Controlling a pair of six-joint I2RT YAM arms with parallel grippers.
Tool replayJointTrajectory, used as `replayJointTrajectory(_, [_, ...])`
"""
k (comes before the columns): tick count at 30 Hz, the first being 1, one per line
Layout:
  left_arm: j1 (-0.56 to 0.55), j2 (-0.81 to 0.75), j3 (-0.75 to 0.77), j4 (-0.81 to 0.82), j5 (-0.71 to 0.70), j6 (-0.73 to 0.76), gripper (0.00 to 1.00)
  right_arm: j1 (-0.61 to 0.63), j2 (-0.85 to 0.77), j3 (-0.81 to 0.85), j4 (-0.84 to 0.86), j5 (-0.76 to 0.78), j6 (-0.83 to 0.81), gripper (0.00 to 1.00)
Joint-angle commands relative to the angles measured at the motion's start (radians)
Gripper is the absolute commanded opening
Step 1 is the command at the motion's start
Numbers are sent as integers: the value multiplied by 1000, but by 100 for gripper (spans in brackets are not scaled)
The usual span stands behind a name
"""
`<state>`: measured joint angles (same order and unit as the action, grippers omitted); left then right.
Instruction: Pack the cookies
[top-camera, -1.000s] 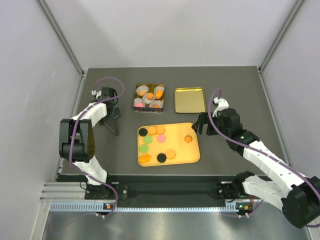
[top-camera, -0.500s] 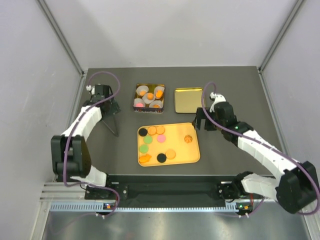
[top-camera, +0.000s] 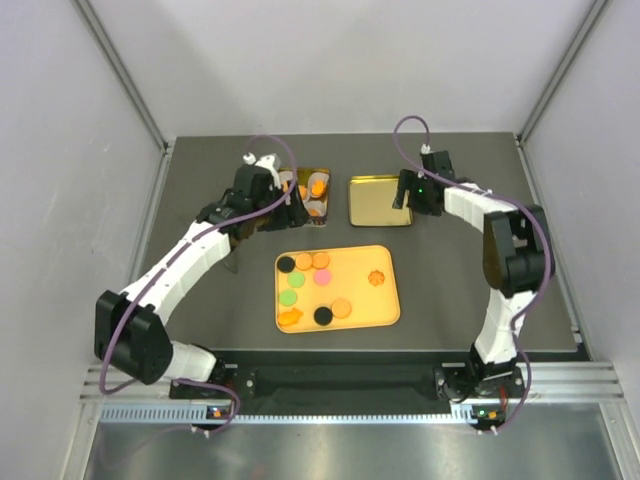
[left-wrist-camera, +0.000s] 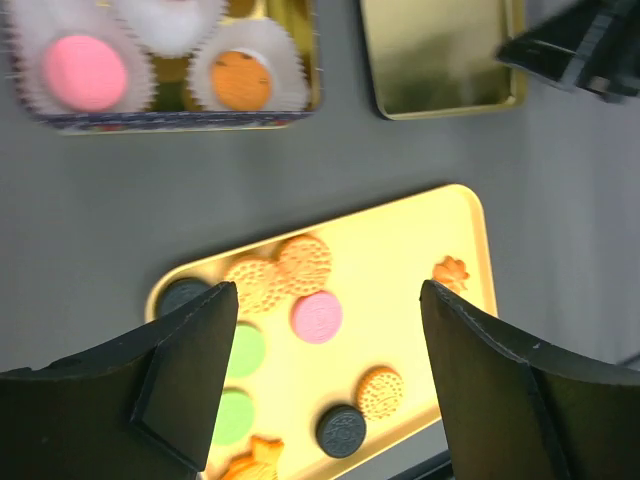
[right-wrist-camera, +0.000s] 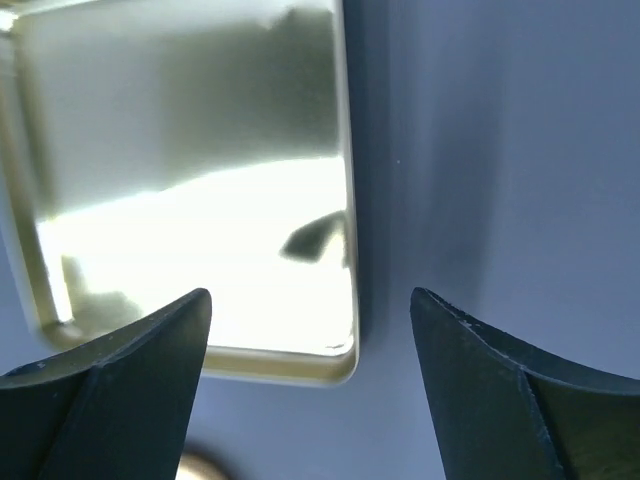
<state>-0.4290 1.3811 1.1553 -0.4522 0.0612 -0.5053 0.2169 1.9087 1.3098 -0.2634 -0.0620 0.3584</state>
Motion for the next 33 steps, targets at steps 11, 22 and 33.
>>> replayJointTrajectory(11, [-134, 199, 98, 165, 177, -30, 77, -30, 187, 247, -109, 36, -21, 61])
replayJointTrajectory(22, [-137, 380, 251, 153, 154, 4, 77, 33, 294, 402, -287, 255, -71, 38])
replayJointTrajectory(33, [-129, 447, 333, 156, 146, 19, 82, 15, 250, 390, -304, 198, -81, 0])
